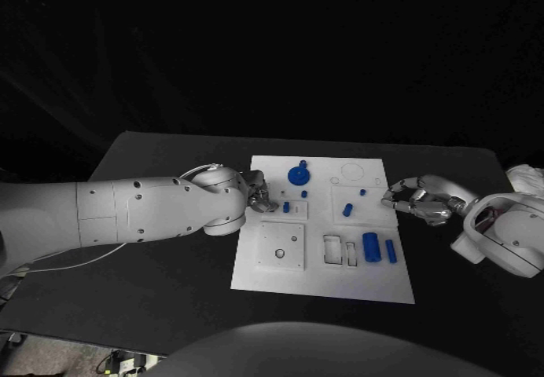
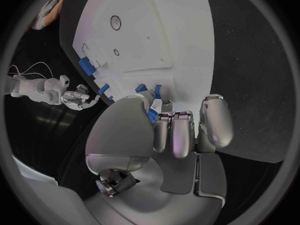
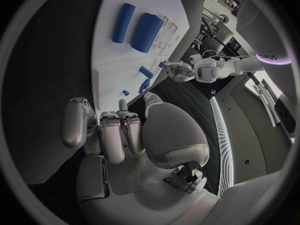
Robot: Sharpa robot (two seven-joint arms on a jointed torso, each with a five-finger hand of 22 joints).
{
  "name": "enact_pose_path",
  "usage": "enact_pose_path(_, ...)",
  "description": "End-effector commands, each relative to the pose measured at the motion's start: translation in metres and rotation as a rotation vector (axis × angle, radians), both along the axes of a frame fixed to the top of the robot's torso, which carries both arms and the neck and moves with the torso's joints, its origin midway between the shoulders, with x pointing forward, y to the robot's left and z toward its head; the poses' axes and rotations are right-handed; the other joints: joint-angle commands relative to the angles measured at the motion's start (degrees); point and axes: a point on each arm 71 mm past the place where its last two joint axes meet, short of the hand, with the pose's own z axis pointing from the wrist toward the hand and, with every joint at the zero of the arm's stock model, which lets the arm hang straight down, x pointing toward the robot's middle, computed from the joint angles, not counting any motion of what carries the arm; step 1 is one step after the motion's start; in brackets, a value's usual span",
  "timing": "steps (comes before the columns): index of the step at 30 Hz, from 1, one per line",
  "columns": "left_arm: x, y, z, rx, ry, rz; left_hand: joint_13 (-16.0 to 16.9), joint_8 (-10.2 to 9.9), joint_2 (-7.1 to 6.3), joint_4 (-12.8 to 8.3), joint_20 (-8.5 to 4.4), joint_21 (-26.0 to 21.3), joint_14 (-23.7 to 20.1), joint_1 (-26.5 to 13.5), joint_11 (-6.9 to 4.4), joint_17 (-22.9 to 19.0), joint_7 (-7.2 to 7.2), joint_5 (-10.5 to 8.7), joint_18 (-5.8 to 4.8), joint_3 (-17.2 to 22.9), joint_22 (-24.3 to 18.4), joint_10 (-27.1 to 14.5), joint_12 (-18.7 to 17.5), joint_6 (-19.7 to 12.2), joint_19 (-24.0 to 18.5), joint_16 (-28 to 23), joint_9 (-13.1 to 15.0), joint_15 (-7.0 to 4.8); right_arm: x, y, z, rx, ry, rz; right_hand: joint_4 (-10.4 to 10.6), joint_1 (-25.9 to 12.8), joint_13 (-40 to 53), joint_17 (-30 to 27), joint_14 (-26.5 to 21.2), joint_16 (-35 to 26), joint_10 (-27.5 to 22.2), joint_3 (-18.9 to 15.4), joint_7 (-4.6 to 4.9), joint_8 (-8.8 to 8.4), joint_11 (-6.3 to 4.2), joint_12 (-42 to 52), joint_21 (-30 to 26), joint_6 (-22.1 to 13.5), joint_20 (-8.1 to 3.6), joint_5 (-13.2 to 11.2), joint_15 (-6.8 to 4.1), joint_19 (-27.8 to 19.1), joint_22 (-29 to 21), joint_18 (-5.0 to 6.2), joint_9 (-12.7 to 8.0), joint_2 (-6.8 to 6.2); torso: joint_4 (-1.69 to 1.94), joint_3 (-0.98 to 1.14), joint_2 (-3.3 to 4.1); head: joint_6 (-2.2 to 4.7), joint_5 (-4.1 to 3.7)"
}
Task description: Assemble the parts on the task board
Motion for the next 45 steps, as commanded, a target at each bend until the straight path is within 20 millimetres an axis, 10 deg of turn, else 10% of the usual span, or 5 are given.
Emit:
enact_pose_path(1,-0.006,0.009,-0.012,0.091,0.096,0.082,13.75,-0.41,0.04,-0.72,0.12,-0.33,5.39,0.94,-0.02,12.8,-0.16,-0.66,0.96,0.47,4.49,5.06,-0.18,-0.09,-0.4,-0.33,-0.18,-0.02,-0.001,0.001,-0.001,-0.002,0.01,0.015,-0.29,0.44,15.05,15.07,6.07,0.2,5.97,-0.05,-0.04,-0.21,0.42,0.01,-0.26,-0.33,0.07,0.27,0.27,-0.38,9.17,0.81,-0.07,-0.01,-0.03,0.01,0.03,-0.01,-0.08)
enact_pose_path(13,-0.005,0.011,-0.011,0.083,0.085,0.092,13.77,-0.78,-0.46,-0.05,0.26,-0.45,5.39,0.82,0.27,12.8,0.24,-1.46,0.94,-0.38,4.6,5.08,-0.15,-0.82,-0.36,-0.34,-0.78,0.18,-0.001,0.0,-0.001,-0.003,0.011,0.014,-0.3,0.48,15.05,15.07,6.07,0.2,5.97,-0.04,-0.04,-0.22,0.42,0.01,-0.29,-0.35,0.07,0.3,0.27,-0.39,9.16,0.81,-0.09,-0.01,0.01,0.0,0.0,-0.01,-0.15)
enact_pose_path(28,-0.004,0.014,-0.012,0.123,0.094,0.084,12.96,-4.11,-0.75,1.79,1.34,-1.48,5.25,-16.46,1.88,12.62,2.79,-4.62,1.07,-14.94,4.63,4.24,-1.38,-10.11,-0.68,-0.75,-2.7,1.48,-0.001,0.0,-0.001,-0.003,0.01,0.013,-0.31,0.56,15.05,15.07,6.07,0.2,5.97,-0.05,-0.04,-0.25,0.42,0.01,-0.28,-0.42,0.08,0.34,0.27,-0.37,9.17,0.8,-0.11,-0.03,0.01,0.01,0.01,-0.01,-0.11)
enact_pose_path(45,0.004,0.023,0.01,0.068,0.031,0.097,13.18,-3.3,2.16,1.62,1.86,-1.32,5.4,-18.14,2.28,13.12,3.11,-3.59,1.03,-24.98,5.38,4.37,-1.03,-10.78,-0.51,0.18,-5.31,1.86,-0.001,-0.002,-0.002,-0.006,0.015,0.011,-0.4,0.73,15.05,15.07,6.07,0.2,5.97,-0.06,-0.03,-0.25,0.42,0.01,-0.35,-0.44,0.07,0.48,0.27,-0.4,9.16,0.82,-0.13,-0.12,-0.03,0.0,-0.01,-0.01,-0.25)
